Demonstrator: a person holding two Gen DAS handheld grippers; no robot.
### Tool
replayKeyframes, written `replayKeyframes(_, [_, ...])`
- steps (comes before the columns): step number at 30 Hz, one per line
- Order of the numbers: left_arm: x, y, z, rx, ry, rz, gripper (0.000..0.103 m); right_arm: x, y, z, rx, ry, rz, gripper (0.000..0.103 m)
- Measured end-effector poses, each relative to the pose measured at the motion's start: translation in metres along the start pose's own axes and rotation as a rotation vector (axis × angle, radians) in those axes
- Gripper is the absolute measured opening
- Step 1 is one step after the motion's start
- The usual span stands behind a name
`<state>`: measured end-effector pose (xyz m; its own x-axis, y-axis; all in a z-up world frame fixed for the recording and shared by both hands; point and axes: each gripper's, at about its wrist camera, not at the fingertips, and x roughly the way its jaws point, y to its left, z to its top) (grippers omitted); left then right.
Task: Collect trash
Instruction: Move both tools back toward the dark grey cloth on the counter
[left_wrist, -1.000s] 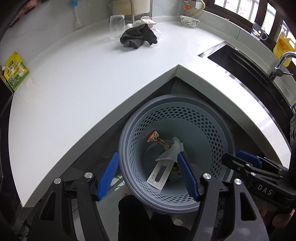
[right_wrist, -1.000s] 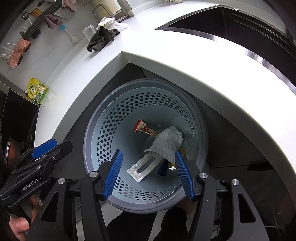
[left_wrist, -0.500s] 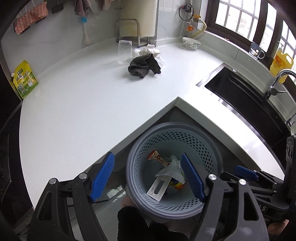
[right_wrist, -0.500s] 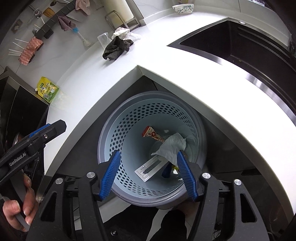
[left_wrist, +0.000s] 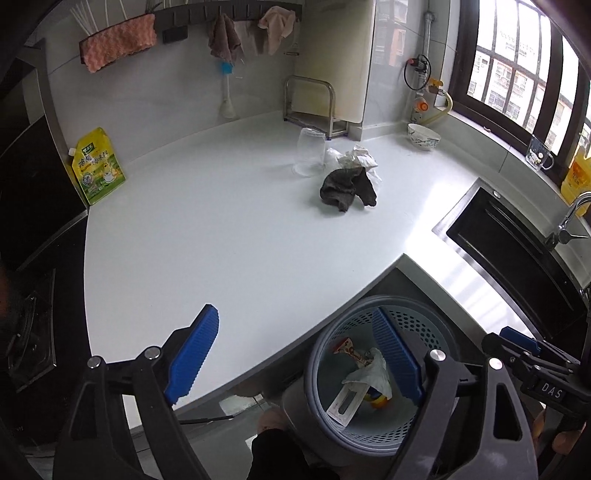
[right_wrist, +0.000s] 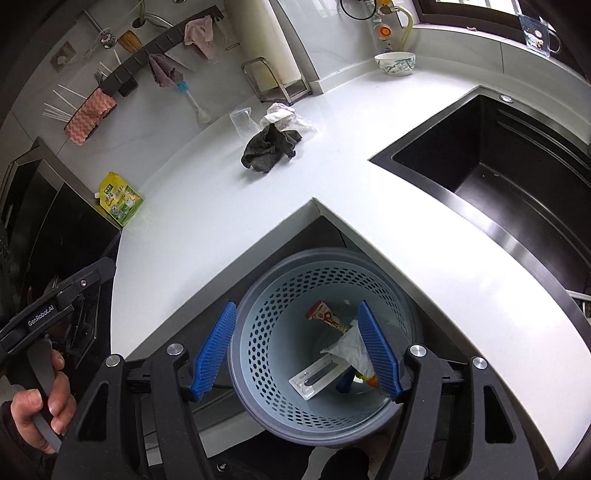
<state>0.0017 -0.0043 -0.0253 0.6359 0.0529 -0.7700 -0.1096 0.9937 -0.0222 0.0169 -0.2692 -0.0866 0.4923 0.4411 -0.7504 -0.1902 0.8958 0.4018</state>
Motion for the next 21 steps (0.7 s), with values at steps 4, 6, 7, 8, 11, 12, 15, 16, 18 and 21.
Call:
replayKeyframes(4, [0.002, 0.017, 0.017, -0.008, -0.02, -0.011, 0.087, 0.01, 0.013, 0.017, 0.0, -0.012, -0.007, 0.066])
replayKeyframes(6, [0.006, 0.023, 0.029, -0.002, -0.028, -0.017, 0.087, 0.016, 0.019, 0.027, 0.002, -0.018, -0.02, 0.066])
replayKeyframes(7, [0.008, 0.026, 0.035, 0.001, -0.031, -0.021, 0.087, 0.019, 0.021, 0.032, 0.004, -0.02, -0.024, 0.066])
replayKeyframes(8, [0.011, 0.029, 0.042, 0.005, -0.035, -0.027, 0.088, 0.022, 0.025, 0.038, 0.005, -0.024, -0.028, 0.066])
replayKeyframes(11, [0.021, 0.039, 0.062, 0.015, -0.05, -0.043, 0.091, 0.031, 0.034, 0.055, 0.0, -0.046, -0.054, 0.067])
replayKeyframes(12, [0.026, 0.042, 0.069, 0.019, -0.053, -0.05, 0.091, 0.034, 0.037, 0.062, 0.0, -0.054, -0.062, 0.068])
replayKeyframes(15, [0.043, 0.05, 0.089, 0.028, -0.053, -0.069, 0.094, 0.046, 0.045, 0.08, 0.0, -0.072, -0.074, 0.069])
replayKeyframes(16, [0.05, 0.054, 0.096, 0.033, -0.048, -0.072, 0.094, 0.051, 0.046, 0.086, 0.001, -0.074, -0.085, 0.069])
replayKeyframes(18, [0.064, 0.059, 0.108, 0.042, -0.038, -0.078, 0.094, 0.062, 0.049, 0.098, 0.007, -0.077, -0.104, 0.069])
replayKeyframes(21, [0.085, 0.065, 0.123, 0.053, -0.033, -0.089, 0.094, 0.078, 0.053, 0.112, 0.017, -0.083, -0.119, 0.069])
